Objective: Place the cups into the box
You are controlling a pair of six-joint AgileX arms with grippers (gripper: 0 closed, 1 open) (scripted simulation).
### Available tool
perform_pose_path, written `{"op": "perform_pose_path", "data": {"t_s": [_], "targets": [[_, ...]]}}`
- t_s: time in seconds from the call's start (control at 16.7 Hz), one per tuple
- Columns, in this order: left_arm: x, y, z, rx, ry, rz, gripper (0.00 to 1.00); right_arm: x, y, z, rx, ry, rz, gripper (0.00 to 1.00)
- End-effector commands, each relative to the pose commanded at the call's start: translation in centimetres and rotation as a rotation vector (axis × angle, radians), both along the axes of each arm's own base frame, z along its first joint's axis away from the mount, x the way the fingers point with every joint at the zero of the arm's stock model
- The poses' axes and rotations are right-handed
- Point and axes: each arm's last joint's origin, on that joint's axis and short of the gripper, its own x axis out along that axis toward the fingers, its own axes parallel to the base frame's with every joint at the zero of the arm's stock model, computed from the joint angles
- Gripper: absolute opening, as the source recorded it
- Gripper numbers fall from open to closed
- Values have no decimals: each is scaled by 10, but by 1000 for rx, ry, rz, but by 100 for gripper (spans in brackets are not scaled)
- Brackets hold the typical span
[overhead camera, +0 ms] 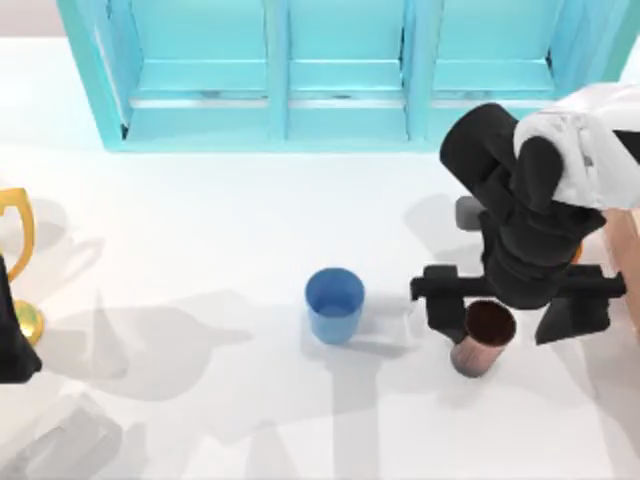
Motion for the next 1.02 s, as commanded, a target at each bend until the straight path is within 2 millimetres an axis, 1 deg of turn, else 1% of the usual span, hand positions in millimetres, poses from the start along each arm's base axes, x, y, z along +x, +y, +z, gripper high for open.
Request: {"op": "perform_pose_path", "data": {"t_s": [0.48,0.54,1.02], "targets": [[0,0,0,0,0,0,100,0,0,0,0,0,0,2],[0,0,0,0,0,0,100,0,0,0,0,0,0,0],[0,0,0,0,0,0,100,0,-1,1,1,-2,-3,0]]}}
